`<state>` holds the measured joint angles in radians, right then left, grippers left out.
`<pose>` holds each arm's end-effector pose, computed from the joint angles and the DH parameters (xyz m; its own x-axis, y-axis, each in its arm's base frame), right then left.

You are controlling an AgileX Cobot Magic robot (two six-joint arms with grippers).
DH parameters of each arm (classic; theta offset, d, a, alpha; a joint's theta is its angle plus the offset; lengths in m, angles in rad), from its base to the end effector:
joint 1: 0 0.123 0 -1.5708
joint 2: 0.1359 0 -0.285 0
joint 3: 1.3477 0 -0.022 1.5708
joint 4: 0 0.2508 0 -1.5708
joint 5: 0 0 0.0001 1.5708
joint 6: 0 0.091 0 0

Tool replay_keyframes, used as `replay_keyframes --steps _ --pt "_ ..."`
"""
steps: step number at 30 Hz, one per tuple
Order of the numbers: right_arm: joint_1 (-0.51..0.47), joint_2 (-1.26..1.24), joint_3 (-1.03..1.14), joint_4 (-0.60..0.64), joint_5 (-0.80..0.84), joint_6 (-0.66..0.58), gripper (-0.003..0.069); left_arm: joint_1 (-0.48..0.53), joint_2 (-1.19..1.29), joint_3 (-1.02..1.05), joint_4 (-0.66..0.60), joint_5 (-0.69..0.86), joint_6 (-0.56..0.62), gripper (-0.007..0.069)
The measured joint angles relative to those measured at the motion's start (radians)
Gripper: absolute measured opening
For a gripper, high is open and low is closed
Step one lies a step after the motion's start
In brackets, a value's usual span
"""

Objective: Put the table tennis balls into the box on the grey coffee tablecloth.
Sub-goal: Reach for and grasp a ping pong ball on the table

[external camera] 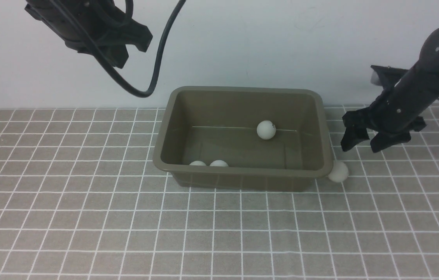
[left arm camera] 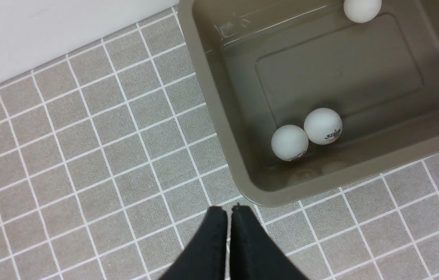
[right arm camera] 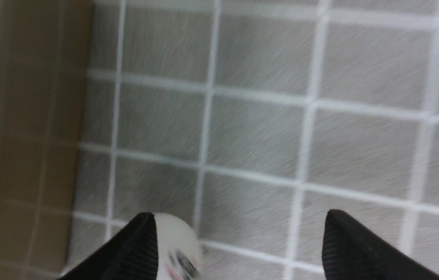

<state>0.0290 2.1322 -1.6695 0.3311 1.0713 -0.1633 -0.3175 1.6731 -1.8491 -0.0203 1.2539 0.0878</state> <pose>0.4362 0.0386 0.1837 -0.9887 -0.0288 -0.1473 -0.0699 0.9568 0.2822 0.3353 -0.1120 0.4103 -0.7657 0.3373 -0.5476 0.3858 0.9222 0.0285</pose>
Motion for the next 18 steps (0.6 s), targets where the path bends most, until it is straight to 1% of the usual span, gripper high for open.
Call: replay_keyframes --steps 3,7,10,13,18 --pt "0.019 0.000 0.000 0.013 0.036 -0.009 0.0514 0.000 0.000 0.000 0.000 0.000 0.000 -0.0005" --pt "0.046 0.000 0.000 -0.020 0.132 0.008 0.0514 0.000 0.000 0.000 0.001 0.000 0.000 -0.0005" --pt "0.052 -0.004 0.002 -0.035 0.142 0.021 0.0514 0.000 0.000 0.000 0.001 0.000 0.000 -0.0005" --pt "0.053 -0.041 0.048 -0.048 0.143 0.041 0.0514 0.000 0.000 0.001 0.001 0.000 0.000 -0.0005" --pt "0.055 -0.144 0.196 -0.052 0.146 0.067 0.0514 0.000 0.000 0.001 0.001 0.000 0.000 -0.0005"
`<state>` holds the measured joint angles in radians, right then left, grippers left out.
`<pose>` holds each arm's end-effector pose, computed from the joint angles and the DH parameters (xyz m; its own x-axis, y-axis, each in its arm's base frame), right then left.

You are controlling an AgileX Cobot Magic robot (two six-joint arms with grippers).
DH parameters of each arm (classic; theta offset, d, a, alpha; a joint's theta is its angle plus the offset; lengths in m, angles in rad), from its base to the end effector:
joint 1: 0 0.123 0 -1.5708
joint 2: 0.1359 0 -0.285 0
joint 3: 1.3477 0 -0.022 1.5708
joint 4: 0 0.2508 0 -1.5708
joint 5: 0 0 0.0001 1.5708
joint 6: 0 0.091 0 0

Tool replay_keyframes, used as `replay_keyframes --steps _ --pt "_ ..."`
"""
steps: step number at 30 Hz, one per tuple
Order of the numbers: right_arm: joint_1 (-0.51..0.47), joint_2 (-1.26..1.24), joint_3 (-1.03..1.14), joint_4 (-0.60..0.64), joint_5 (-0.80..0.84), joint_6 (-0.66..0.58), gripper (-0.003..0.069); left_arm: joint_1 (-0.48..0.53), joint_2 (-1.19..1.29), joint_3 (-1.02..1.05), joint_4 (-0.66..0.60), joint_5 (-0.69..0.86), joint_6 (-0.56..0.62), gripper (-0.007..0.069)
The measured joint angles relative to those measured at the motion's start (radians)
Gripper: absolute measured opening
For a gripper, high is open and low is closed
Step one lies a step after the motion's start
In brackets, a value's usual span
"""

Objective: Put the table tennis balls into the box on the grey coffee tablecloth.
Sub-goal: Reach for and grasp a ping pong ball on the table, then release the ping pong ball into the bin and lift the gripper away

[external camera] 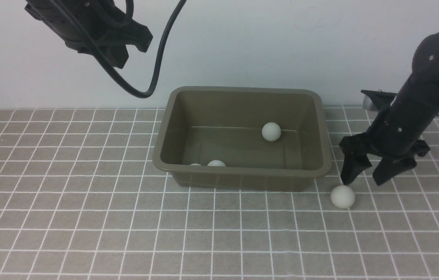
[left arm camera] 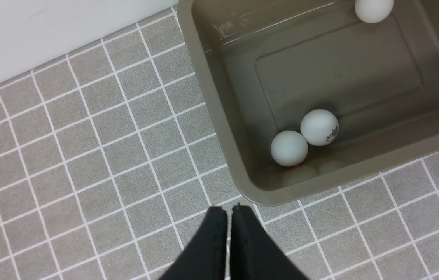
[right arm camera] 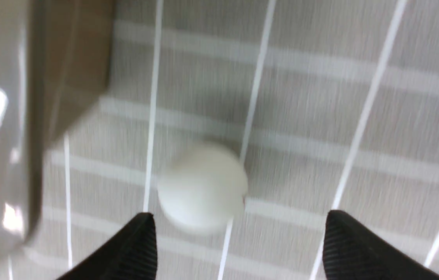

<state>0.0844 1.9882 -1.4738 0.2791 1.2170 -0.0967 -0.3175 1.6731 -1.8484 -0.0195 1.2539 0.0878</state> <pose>0.3784 0.0556 0.1938 -0.9948 -0.0820 0.0609 -0.0636 0.9641 0.2578 0.3353 -0.1120 0.4101 -0.7660 0.3376 -0.5470 0.3856 0.9222 0.0292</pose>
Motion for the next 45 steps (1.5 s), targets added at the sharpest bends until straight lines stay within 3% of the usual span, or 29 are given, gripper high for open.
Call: replay_keyframes --steps 12,18,22,24,33,40,45 --pt "0.135 -0.021 0.115 -0.061 -0.096 0.018 0.0514 0.000 0.000 0.000 -0.003 0.000 0.000 -0.0005" --pt "0.141 0.018 0.115 -0.069 -0.123 0.043 0.0512 0.000 0.000 0.000 -0.004 0.000 0.000 -0.0005" --pt "0.142 0.054 0.118 -0.070 -0.096 0.025 0.0433 0.000 0.000 0.000 -0.004 0.000 0.000 -0.0005" --pt "0.142 0.054 0.121 -0.070 -0.082 0.014 0.0346 0.000 0.000 0.000 -0.004 0.000 0.000 -0.0005" --pt "0.142 -0.133 0.125 -0.019 -0.028 0.018 0.0358 0.000 0.000 0.001 -0.004 0.000 0.000 -0.0005" --pt "0.143 -0.236 0.067 0.086 -0.235 -0.032 0.0358 0.000 0.000 0.001 -0.004 0.000 0.000 -0.0005" --pt "0.149 -0.128 -0.088 0.117 -0.249 -0.039 0.0380 0.000 -0.019 0.021 -0.013 0.000 0.000 -0.0005"
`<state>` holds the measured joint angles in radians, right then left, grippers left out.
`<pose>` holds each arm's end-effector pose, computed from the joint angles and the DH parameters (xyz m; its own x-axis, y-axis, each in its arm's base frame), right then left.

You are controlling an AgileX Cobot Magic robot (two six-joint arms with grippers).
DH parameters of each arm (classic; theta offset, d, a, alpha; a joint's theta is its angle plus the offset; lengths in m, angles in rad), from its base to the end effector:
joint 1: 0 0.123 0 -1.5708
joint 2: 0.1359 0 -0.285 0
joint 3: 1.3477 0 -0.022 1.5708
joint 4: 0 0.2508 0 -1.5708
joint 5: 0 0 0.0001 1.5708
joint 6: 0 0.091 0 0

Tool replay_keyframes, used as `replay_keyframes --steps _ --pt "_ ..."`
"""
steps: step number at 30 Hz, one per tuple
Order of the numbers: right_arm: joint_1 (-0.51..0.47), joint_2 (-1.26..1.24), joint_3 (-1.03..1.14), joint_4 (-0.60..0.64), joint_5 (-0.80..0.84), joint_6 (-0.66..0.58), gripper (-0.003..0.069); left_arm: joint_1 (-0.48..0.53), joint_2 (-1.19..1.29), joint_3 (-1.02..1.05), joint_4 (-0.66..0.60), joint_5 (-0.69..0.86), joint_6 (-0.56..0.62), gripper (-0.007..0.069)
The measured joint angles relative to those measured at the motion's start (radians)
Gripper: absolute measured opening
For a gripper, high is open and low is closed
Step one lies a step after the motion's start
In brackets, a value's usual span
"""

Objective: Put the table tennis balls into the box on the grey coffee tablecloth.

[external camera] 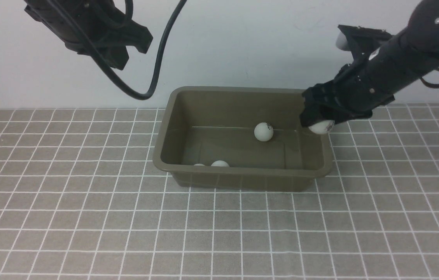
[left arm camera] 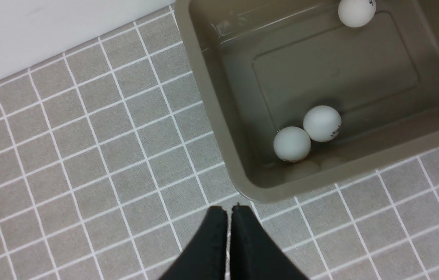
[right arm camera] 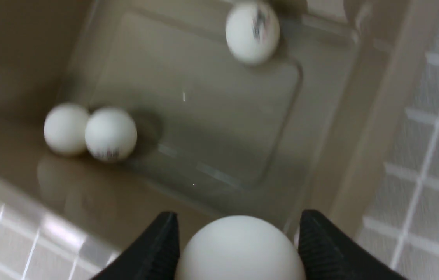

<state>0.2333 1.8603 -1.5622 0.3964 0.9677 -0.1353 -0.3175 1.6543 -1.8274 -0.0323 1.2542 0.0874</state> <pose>0.3857 0.1214 0.2732 -0.9140 -0.1220 -0.3870 -0.2603 0.9080 0.3283 0.3300 -0.1114 0.4107 -0.7685 0.3338 -0.5459 0.3885 0.9213 0.0165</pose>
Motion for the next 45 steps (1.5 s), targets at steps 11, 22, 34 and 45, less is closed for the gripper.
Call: replay_keyframes --steps 11,22,34,45 --pt "0.005 0.060 -0.176 -0.033 0.110 -0.003 0.0584 0.000 -0.188 0.171 -0.014 0.000 0.000 -0.0005" --pt "0.005 -0.539 -0.090 -0.102 0.055 -0.004 -0.0006 0.000 -0.596 0.584 -0.022 -0.202 -0.023 -0.0005" --pt "0.005 -1.549 0.823 -0.220 -0.565 0.051 -0.0014 0.000 -0.891 1.011 -0.076 -0.593 -0.060 -0.0005" --pt "0.005 -1.871 1.203 -0.226 -0.727 0.113 -0.0014 0.000 -0.900 1.053 -0.120 -0.628 -0.059 -0.0005"
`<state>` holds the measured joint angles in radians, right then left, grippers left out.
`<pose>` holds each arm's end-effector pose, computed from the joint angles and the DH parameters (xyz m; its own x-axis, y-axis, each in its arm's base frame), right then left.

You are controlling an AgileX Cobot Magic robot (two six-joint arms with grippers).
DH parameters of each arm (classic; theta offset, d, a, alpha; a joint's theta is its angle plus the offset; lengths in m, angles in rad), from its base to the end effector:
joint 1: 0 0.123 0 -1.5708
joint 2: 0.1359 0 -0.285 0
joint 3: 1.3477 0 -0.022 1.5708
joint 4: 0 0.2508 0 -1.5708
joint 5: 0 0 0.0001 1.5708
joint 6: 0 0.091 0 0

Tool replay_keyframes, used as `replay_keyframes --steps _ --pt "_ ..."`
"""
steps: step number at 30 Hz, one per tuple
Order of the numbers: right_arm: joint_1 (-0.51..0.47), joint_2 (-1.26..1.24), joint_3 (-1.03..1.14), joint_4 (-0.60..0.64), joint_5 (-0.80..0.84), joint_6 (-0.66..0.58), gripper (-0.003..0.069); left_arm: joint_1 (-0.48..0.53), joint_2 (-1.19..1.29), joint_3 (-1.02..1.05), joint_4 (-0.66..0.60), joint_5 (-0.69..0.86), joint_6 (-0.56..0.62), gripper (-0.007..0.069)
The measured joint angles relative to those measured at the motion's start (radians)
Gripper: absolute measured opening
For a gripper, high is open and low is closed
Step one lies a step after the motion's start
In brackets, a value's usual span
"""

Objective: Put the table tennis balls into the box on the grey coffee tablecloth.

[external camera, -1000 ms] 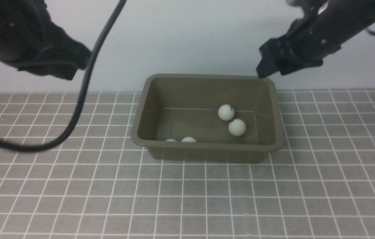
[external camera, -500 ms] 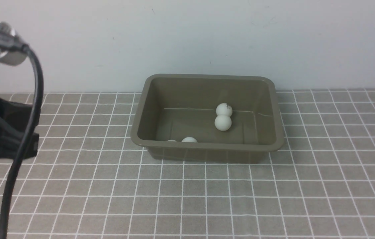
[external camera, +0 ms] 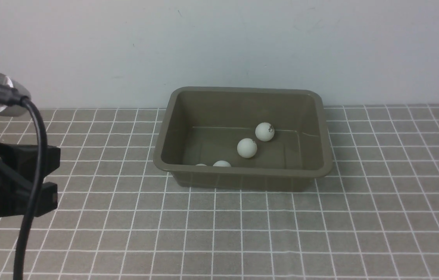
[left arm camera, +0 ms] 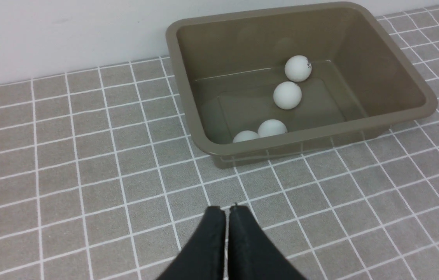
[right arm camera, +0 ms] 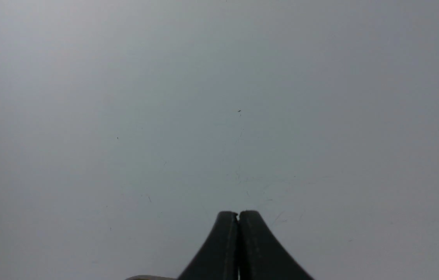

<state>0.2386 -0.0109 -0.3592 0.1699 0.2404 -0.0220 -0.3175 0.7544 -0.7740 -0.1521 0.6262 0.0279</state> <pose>0.0198 0.0086 0.3088 0.1710 0.1882 -0.9671 -0.3018 0.9444 0.1305 0.1367 -0.0535 0.3485 -0.5016 0.0647 -0.8627 0.3381 0.9326 -0.1266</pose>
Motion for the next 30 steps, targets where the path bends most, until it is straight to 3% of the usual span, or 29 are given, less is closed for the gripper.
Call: replay_keyframes --steps 13,27,30 --pt "0.000 0.000 0.000 0.004 -0.027 0.006 -0.0014 0.000 -0.332 0.186 -0.001 -0.061 -0.001 -0.0005" --pt "0.000 0.000 0.001 0.004 -0.028 0.007 -0.0014 0.000 -0.375 0.193 0.001 -0.064 0.001 -0.0005" --pt "0.000 0.000 0.001 0.004 -0.028 0.007 -0.0014 0.025 -0.423 0.258 0.032 -0.148 0.034 -0.0005"
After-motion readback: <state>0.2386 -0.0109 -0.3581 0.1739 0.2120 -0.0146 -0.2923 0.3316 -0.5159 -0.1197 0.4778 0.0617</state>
